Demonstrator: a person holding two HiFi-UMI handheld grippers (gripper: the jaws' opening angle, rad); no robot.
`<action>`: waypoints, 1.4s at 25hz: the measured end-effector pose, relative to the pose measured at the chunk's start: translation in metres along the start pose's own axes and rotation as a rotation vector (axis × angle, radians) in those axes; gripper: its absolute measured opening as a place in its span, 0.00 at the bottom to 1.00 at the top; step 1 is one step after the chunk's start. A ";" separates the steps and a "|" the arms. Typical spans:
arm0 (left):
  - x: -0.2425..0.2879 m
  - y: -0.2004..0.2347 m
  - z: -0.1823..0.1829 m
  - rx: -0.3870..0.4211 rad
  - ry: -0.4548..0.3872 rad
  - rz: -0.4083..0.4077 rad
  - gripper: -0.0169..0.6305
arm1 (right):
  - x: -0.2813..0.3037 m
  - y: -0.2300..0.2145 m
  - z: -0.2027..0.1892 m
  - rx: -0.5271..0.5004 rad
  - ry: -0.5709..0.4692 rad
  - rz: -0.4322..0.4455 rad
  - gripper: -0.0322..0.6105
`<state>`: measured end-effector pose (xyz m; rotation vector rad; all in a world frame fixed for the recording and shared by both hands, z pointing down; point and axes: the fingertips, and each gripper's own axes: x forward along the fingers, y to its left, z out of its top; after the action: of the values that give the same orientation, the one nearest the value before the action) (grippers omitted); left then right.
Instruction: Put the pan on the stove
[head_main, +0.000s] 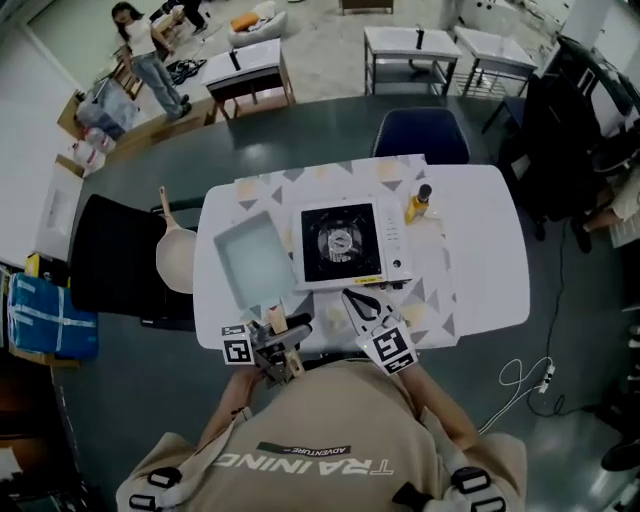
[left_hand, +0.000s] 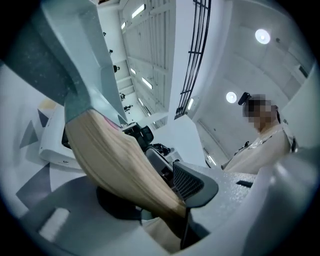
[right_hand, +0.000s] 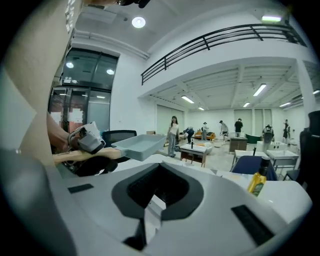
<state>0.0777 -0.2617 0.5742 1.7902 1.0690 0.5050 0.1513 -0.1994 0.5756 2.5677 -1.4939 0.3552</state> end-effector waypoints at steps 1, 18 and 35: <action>0.005 0.002 0.001 -0.004 0.029 -0.016 0.32 | -0.003 -0.004 -0.003 0.006 0.010 -0.027 0.06; 0.079 0.041 -0.014 -0.090 0.350 -0.142 0.32 | -0.050 -0.059 -0.035 0.145 0.047 -0.274 0.06; 0.129 0.087 -0.031 -0.171 0.305 -0.147 0.32 | -0.066 -0.098 -0.091 0.271 0.085 -0.200 0.06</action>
<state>0.1626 -0.1509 0.6506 1.5031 1.3134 0.7723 0.1940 -0.0739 0.6434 2.8362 -1.2196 0.6720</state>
